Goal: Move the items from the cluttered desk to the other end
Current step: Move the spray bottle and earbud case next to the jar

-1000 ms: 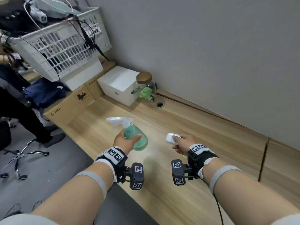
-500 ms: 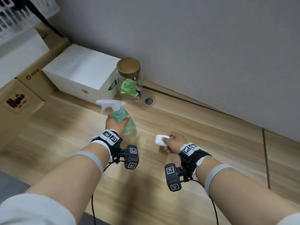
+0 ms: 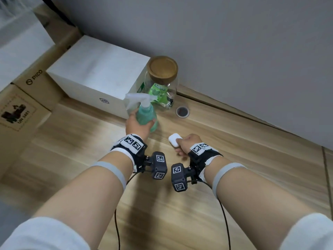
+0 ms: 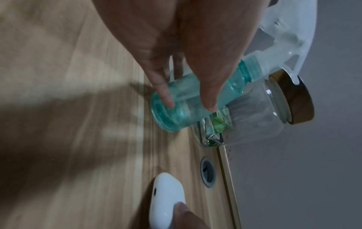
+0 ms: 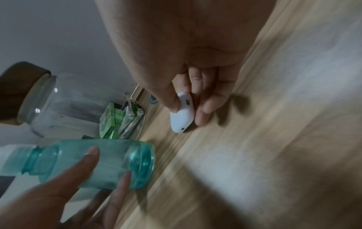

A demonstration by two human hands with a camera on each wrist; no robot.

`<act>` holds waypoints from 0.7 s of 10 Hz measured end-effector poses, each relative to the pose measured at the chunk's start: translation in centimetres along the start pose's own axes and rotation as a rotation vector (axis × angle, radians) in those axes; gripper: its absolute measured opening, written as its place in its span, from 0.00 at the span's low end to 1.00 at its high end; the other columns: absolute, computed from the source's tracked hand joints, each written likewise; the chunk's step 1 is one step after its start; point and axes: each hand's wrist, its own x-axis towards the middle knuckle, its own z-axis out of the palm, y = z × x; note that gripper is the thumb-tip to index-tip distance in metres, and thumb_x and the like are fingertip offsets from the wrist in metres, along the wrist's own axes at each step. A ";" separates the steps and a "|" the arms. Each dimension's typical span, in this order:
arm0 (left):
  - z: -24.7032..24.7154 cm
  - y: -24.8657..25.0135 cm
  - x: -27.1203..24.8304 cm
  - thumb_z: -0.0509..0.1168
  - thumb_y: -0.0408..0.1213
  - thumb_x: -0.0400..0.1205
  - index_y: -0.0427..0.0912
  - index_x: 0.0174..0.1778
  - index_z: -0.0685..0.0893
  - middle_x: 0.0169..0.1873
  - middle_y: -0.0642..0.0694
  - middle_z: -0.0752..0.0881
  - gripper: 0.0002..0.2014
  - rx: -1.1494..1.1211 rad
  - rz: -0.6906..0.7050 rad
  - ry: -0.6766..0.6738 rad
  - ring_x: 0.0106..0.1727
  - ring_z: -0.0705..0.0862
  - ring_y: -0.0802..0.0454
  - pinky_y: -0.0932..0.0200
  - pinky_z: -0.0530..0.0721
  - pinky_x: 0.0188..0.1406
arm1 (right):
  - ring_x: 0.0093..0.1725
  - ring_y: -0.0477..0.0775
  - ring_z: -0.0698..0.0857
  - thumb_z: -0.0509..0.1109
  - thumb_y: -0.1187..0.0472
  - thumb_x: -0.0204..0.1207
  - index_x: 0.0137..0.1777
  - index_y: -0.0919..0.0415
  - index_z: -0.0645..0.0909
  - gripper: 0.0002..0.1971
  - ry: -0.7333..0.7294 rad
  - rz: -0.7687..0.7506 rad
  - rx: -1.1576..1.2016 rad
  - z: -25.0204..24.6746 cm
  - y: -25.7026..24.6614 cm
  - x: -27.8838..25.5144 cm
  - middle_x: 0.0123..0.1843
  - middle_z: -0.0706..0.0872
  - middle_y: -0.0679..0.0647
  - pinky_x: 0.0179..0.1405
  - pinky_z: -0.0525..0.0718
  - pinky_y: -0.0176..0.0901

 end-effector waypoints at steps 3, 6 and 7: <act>-0.4 -0.5 1.7 0.80 0.45 0.74 0.44 0.76 0.75 0.70 0.45 0.84 0.35 -0.029 -0.020 -0.027 0.70 0.83 0.46 0.45 0.79 0.74 | 0.44 0.56 0.93 0.70 0.58 0.76 0.43 0.58 0.78 0.05 -0.164 0.020 0.074 1.7 -2.1 3.4 0.49 0.91 0.61 0.39 0.91 0.45; -1.2 -0.4 1.2 0.77 0.44 0.76 0.45 0.76 0.76 0.62 0.49 0.85 0.32 -0.062 -0.061 -0.074 0.60 0.86 0.49 0.41 0.85 0.66 | 0.36 0.54 0.87 0.62 0.67 0.83 0.68 0.59 0.73 0.14 -0.127 -0.022 0.255 2.6 -3.4 1.2 0.47 0.84 0.59 0.39 0.88 0.43; -1.0 -0.3 0.3 0.76 0.46 0.78 0.41 0.71 0.73 0.46 0.53 0.81 0.29 -0.062 -0.186 -0.045 0.40 0.84 0.54 0.40 0.89 0.58 | 0.37 0.55 0.88 0.61 0.65 0.84 0.75 0.58 0.69 0.20 -0.167 -0.024 0.225 1.4 -3.3 -0.3 0.51 0.83 0.59 0.37 0.90 0.43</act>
